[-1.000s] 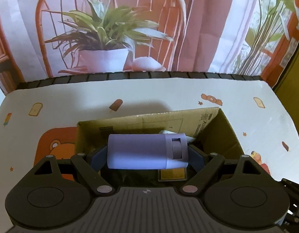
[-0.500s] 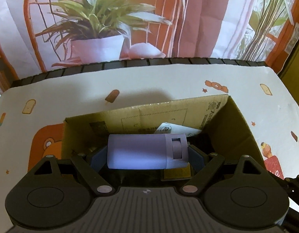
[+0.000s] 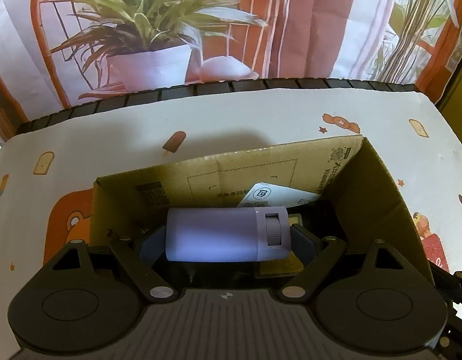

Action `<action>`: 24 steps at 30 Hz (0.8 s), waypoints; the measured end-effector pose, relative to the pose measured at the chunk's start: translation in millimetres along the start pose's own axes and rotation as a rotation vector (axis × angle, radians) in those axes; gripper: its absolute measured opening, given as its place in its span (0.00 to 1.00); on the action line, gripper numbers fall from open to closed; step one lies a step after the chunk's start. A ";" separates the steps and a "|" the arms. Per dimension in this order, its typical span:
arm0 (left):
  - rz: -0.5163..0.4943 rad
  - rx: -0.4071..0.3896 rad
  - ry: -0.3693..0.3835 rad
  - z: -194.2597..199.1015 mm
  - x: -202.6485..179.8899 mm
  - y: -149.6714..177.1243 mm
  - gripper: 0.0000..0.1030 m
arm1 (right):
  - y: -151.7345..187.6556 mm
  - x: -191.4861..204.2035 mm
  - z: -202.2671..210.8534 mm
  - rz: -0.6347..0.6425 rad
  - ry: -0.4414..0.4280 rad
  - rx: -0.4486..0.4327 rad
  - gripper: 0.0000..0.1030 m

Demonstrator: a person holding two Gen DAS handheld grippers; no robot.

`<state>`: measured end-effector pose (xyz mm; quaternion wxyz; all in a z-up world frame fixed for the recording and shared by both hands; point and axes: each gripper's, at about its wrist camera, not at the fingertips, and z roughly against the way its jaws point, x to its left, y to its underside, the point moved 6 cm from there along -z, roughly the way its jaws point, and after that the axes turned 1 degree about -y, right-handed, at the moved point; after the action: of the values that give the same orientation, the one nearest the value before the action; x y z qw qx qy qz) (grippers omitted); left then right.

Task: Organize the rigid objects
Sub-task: 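Carry the lavender cylinder over the box opening with the left gripper, then open the left gripper to drop the lavender cylinder into the box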

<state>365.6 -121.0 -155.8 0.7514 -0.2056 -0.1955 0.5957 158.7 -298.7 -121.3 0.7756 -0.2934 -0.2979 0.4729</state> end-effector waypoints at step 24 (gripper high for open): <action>0.057 -0.166 0.054 127.6 53.9 81.6 0.89 | 0.7 -1.3 1.6 -0.002 -0.010 0.002 0.15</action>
<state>241.8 -41.9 -90.3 0.7196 -0.2887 -0.2179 0.5928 156.6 -299.4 -121.0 0.7748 -0.2899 -0.3017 0.4740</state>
